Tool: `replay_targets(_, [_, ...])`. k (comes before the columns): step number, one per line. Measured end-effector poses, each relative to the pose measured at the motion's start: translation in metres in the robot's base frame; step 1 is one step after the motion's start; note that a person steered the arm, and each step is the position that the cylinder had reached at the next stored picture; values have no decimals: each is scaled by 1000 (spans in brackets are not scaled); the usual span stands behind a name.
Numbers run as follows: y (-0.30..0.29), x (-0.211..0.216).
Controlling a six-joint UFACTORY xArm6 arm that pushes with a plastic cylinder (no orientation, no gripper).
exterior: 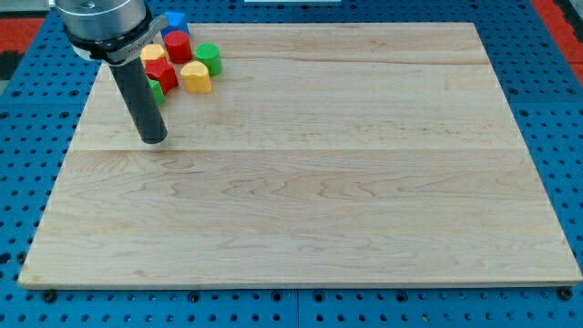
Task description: Place blue cube to the top right of green circle
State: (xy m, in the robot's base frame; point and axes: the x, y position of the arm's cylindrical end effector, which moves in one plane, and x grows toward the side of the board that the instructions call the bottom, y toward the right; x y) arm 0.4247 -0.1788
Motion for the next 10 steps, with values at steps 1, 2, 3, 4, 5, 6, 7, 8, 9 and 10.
replay_targets(1, [0, 0])
replay_targets(2, [-2, 0])
replay_targets(3, [-5, 3])
replay_targets(4, [-51, 30])
replay_targets(5, [-119, 8])
replay_targets(6, [-126, -7])
replay_targets(7, [-118, -51])
replay_targets(8, [-106, -128])
replay_targets(9, [-106, -188])
replay_targets(10, [-91, -232])
